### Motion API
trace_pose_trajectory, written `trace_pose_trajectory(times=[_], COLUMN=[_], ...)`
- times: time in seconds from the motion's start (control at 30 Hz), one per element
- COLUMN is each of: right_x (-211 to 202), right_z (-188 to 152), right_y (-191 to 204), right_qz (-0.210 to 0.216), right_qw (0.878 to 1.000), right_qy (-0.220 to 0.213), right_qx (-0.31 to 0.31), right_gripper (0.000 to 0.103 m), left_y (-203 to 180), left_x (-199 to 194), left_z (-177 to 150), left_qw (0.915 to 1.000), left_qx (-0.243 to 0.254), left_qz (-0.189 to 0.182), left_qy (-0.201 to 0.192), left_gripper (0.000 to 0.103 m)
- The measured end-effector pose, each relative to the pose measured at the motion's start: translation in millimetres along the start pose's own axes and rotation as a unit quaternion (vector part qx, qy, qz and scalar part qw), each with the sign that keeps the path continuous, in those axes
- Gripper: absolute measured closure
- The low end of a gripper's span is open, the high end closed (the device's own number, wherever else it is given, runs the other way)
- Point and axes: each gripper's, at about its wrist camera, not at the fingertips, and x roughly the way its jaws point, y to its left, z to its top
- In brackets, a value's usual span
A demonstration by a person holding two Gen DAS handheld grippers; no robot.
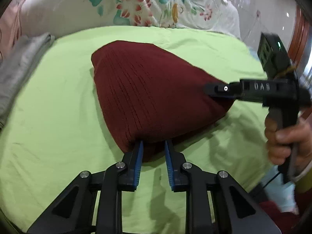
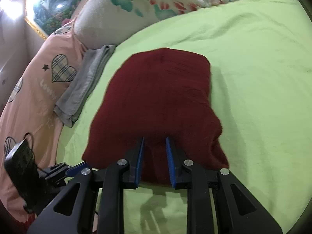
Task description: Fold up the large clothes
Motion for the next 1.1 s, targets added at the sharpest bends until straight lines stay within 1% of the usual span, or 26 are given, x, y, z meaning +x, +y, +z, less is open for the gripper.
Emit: trace_pose_trajectory(times=[0.07,0.1,0.13,0.17,0.27,0.3,0.37,0.47,0.5,0.53,0.57,0.6,0.67,0.7,0.77,0.8,0.83,0.87,0.9,0.97,1.0,1.03,1.07,1.1], right_x=[1,2,3,3,4,4,6,6,6,6,6,5,6,6,7,8,9,8,8,2,-4,-8,-12,-17], right_z=[0,0,0,0,-1,-1,-1,-1,-1,0,0,0,0,0,-1,-1,-2,-2,-2,-1,0,1,2,4], right_y=[-2,-2,-2,-2,-4,-5,-8,-9,-10,-10,-11,-13,-19,-22,-23,-23,-22,-22,-21,-19,-15,-12,-9,-5], right_qz=[0.001,-0.001,-0.002,-0.003,-0.003,-0.003,-0.005,-0.012,-0.015,-0.019,-0.025,-0.030,-0.028,-0.028,-0.029,-0.033,-0.036,-0.039,-0.037,-0.025,-0.020,-0.015,-0.009,0.000], right_qw=[1.000,1.000,1.000,1.000,1.000,1.000,1.000,1.000,1.000,1.000,1.000,1.000,1.000,1.000,0.999,0.999,0.999,0.999,0.999,1.000,1.000,1.000,1.000,1.000], right_qy=[0.001,0.002,0.004,0.005,0.005,0.006,0.006,0.005,0.005,0.005,0.004,0.003,0.004,0.005,0.006,0.006,0.006,0.006,0.006,0.003,-0.001,-0.006,-0.012,-0.018], right_qx=[0.002,-0.001,-0.003,-0.004,-0.005,-0.004,-0.001,0.002,0.001,0.001,0.002,0.004,0.010,0.014,0.012,0.009,0.007,0.007,0.008,0.009,0.005,0.000,-0.004,-0.008], right_gripper=[0.080,0.080,0.080,0.080,0.080,0.080,0.080,0.080,0.080,0.080,0.080,0.080,0.081,0.081,0.081,0.081,0.081,0.081,0.080,0.080,0.080,0.080,0.080,0.080], left_y=[-10,-12,-14,-15,-13,-11,-3,7,10,13,18,23,34,36,42,46,49,55,61,63,59,56,52,50], left_x=[-2,-3,-5,-7,-8,-5,2,9,12,14,16,18,17,17,18,20,22,22,17,0,-15,-23,-33,-37], left_z=[-6,-8,-13,-19,-30,-30,-24,-15,-11,-10,-10,-10,-16,-17,-22,-25,-27,-29,-29,-27,-22,-19,-13,-9], left_qw=[0.9997,0.9996,0.9994,0.9989,0.9972,0.9960,0.9936,0.9902,0.9898,0.9881,0.9878,0.9880,0.9878,0.9879,0.9875,0.9863,0.9846,0.9843,0.9851,0.9873,0.9898,0.9910,0.9919,0.9921], left_qx=[0.013,0.011,0.001,-0.011,-0.035,-0.047,-0.063,-0.085,-0.085,-0.086,-0.092,-0.098,-0.119,-0.120,-0.128,-0.136,-0.141,-0.147,-0.155,-0.154,-0.137,-0.126,-0.112,-0.104], left_qz=[0.022,0.025,0.034,0.045,0.066,0.076,0.094,0.110,0.113,0.127,0.125,0.119,0.101,0.097,0.092,0.093,0.101,0.094,0.071,0.040,0.024,0.012,-0.007,-0.020], left_qy=[-0.003,-0.002,-0.003,-0.005,-0.006,-0.003,-0.008,-0.013,-0.013,-0.014,-0.012,-0.010,-0.006,-0.004,0.003,0.010,0.019,0.025,0.018,-0.006,-0.029,-0.043,-0.059,-0.066], left_gripper=[0.077,0.071,0.063,0.061,0.057,0.054,0.052,0.050,0.051,0.060,0.065,0.074,0.079,0.085,0.088,0.093,0.103,0.103,0.103,0.103,0.102,0.101,0.101,0.101])
